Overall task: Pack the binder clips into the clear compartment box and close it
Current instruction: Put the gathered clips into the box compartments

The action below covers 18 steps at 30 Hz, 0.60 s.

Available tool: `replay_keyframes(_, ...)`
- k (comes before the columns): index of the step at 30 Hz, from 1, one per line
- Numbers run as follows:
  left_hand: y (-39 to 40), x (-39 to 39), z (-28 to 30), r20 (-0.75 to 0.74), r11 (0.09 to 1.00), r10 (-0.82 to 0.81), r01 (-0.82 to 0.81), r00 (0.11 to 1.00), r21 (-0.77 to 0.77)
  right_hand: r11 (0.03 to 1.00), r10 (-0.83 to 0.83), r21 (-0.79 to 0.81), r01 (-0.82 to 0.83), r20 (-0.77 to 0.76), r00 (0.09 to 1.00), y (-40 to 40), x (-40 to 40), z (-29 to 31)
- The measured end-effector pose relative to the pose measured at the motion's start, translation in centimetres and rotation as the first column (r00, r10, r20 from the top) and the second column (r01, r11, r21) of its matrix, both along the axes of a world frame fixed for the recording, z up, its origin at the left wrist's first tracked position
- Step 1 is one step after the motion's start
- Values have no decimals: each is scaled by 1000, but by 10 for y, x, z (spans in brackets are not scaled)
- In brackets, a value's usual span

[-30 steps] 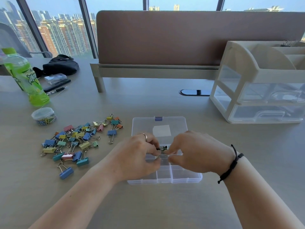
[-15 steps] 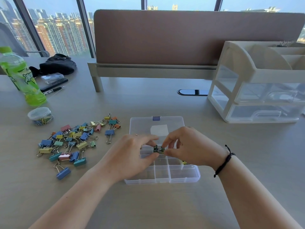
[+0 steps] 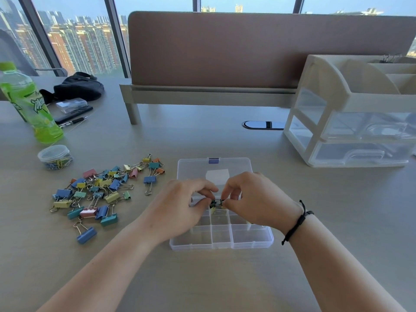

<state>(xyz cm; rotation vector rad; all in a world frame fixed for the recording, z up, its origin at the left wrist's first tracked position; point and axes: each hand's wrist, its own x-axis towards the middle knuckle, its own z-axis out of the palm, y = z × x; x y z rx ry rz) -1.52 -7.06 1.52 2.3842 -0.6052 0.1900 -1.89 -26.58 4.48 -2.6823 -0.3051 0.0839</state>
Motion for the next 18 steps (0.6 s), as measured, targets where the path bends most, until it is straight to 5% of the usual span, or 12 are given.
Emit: replay_keyframes(18, -11, 6, 10, -84, 998, 50, -52, 995, -29, 999, 19, 26, -19, -18, 1000, 0, -1, 1)
